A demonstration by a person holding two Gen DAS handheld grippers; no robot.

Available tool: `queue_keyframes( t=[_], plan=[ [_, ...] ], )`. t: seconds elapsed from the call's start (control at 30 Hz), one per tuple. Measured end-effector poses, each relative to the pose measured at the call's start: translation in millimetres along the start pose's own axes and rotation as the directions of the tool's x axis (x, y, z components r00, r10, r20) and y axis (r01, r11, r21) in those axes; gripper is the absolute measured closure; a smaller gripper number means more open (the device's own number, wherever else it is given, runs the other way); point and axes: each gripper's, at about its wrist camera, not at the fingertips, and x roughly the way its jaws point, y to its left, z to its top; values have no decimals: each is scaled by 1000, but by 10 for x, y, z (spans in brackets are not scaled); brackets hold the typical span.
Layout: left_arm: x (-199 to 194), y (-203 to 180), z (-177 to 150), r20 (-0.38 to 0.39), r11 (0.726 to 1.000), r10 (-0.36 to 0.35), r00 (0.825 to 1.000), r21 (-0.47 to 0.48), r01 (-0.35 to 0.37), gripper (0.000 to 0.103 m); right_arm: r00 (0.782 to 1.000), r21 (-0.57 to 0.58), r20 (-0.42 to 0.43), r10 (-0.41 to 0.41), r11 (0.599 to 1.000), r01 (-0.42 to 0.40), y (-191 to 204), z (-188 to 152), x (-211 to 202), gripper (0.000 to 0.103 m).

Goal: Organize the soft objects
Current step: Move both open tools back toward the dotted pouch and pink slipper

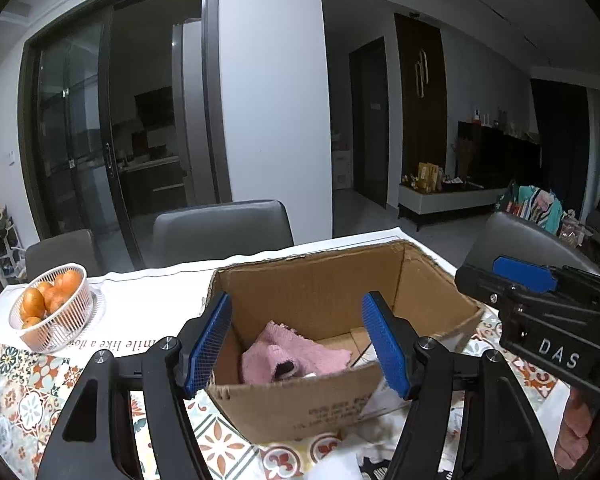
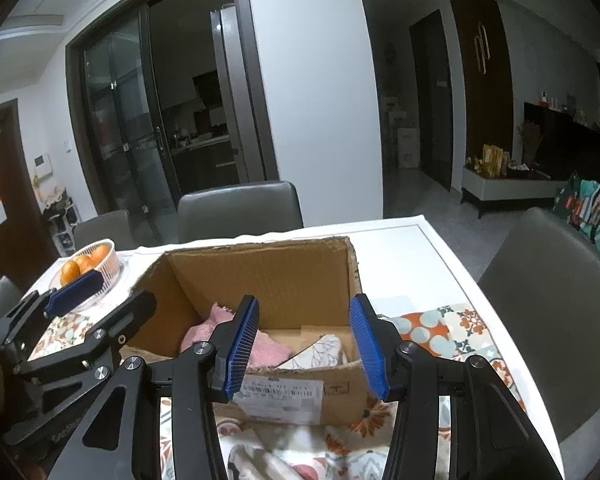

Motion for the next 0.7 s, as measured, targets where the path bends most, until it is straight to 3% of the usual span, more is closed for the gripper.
queue_keyframes(
  t=[0.3,0.7],
  plan=[
    [-426,-118,13,62,1000,-2,998,31,0,33,998,12,63,-14,1000,14,-36,2,-426,54],
    [-822,-266,-77,94,999,-27,995,39,24,32,996,27,86,-20,999,18,-69,-119,-788,54]
  ],
)
